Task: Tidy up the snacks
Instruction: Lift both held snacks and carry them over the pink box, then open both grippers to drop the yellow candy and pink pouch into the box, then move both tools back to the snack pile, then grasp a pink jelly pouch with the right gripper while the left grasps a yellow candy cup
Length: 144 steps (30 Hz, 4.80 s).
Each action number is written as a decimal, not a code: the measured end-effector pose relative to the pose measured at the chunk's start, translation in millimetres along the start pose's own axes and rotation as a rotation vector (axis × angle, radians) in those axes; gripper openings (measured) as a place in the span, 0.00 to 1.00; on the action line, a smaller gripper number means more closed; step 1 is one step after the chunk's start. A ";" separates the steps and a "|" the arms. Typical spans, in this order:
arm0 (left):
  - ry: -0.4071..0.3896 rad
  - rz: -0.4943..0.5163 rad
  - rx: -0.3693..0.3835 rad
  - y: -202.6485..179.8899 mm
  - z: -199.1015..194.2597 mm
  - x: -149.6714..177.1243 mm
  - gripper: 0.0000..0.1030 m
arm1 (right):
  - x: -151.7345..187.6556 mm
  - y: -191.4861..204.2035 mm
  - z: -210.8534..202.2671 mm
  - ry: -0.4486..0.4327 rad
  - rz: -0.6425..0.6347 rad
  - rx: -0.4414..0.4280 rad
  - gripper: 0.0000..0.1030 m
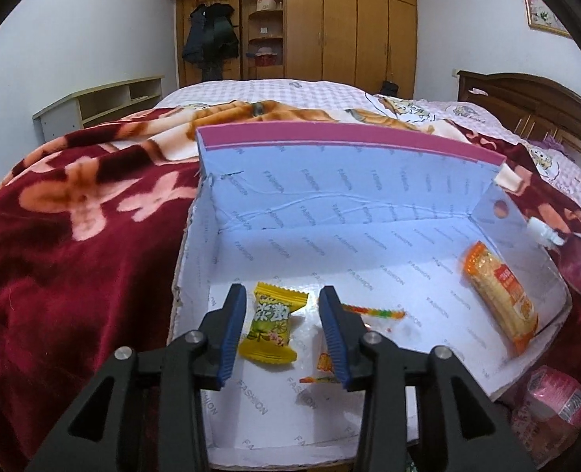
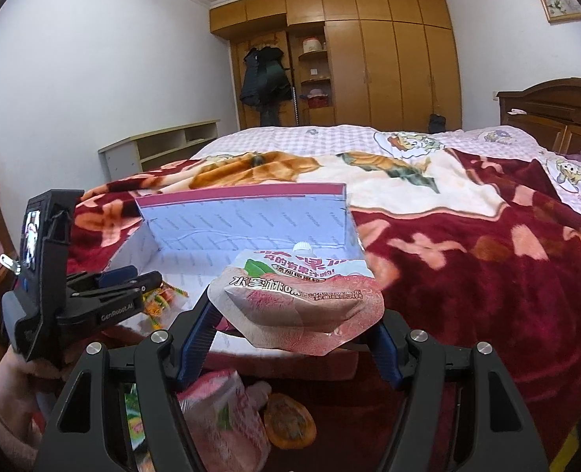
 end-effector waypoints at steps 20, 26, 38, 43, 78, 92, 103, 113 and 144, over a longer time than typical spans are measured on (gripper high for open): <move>0.004 0.009 -0.018 0.2 4.8 -0.7 0.44 | -15.5 3.3 80.2 0.116 0.004 -0.044 0.68; 0.010 0.007 -0.019 -2.1 4.8 -0.8 0.47 | -13.6 0.7 83.2 0.135 0.023 -0.029 0.69; 0.025 -0.015 -0.010 -0.3 0.2 -1.5 0.48 | -18.8 -6.4 71.1 0.104 0.019 0.015 0.80; 0.040 -0.053 0.014 4.6 -6.3 -2.0 0.48 | -21.1 -5.8 53.5 0.056 -0.006 0.032 0.80; -0.004 -0.061 0.017 4.5 -99.4 29.7 0.48 | 17.8 10.9 -38.7 0.028 0.024 -0.032 0.80; 0.071 -0.084 0.015 13.5 -102.2 62.8 0.49 | 48.0 6.3 -52.6 0.072 0.064 -0.041 0.80; 0.137 -0.075 0.072 6.9 -90.2 85.5 0.49 | 66.0 7.1 -48.4 0.116 0.079 -0.072 0.80; 0.161 -0.067 0.068 -0.1 -72.5 94.3 0.53 | 77.3 5.0 -32.6 0.156 0.109 -0.078 0.80; 0.109 -0.074 0.012 6.6 -67.0 103.1 0.24 | 86.6 1.3 -13.6 0.153 0.148 -0.076 0.36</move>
Point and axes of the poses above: each gripper's, at about its wrist camera, not at the fingertips, and z roughly the way its jaws point, y to its left, x to its underside, the point moved 1 cm from there along z, roughly the way its jaws point, and after that the axes turned 2 degrees about -y, right-handed, at the moved point
